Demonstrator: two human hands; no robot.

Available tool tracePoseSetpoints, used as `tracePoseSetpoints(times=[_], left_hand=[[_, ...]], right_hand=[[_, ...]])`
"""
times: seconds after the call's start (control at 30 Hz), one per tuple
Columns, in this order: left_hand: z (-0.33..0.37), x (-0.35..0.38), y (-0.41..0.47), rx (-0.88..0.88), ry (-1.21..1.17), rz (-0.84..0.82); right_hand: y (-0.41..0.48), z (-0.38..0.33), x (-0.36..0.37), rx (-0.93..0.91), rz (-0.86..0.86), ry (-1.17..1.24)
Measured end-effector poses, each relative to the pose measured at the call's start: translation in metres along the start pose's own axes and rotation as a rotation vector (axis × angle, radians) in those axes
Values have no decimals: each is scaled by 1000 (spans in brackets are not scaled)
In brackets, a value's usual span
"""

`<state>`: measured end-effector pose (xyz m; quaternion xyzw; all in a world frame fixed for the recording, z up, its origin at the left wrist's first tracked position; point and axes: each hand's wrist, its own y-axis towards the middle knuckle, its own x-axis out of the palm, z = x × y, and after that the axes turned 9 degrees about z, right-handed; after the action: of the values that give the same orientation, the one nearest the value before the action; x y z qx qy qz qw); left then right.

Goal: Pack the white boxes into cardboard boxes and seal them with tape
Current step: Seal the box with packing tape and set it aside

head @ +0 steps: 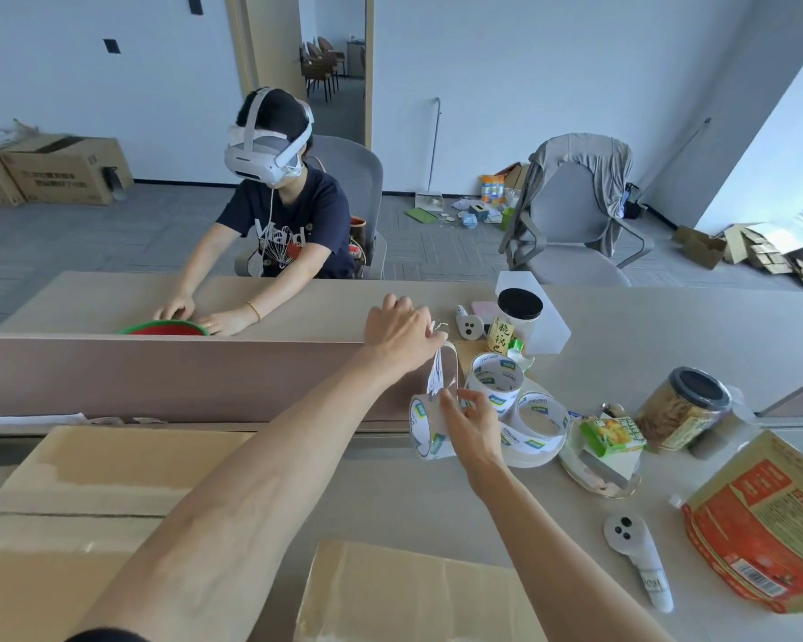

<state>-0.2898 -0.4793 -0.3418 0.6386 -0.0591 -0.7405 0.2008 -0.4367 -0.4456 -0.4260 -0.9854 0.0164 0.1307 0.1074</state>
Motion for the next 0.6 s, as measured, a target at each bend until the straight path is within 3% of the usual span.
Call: tracePoseSetpoints(times=[0.23, 0.47, 0.6], left_hand=[[9, 6, -11, 2, 114, 119], [11, 6, -10, -175, 44, -3], [5, 5, -10, -158, 49, -19]], right_hand=[[1, 1, 0, -11, -9, -25], [0, 1, -4, -8, -32, -37], [0, 1, -6, -8, -24, -56]])
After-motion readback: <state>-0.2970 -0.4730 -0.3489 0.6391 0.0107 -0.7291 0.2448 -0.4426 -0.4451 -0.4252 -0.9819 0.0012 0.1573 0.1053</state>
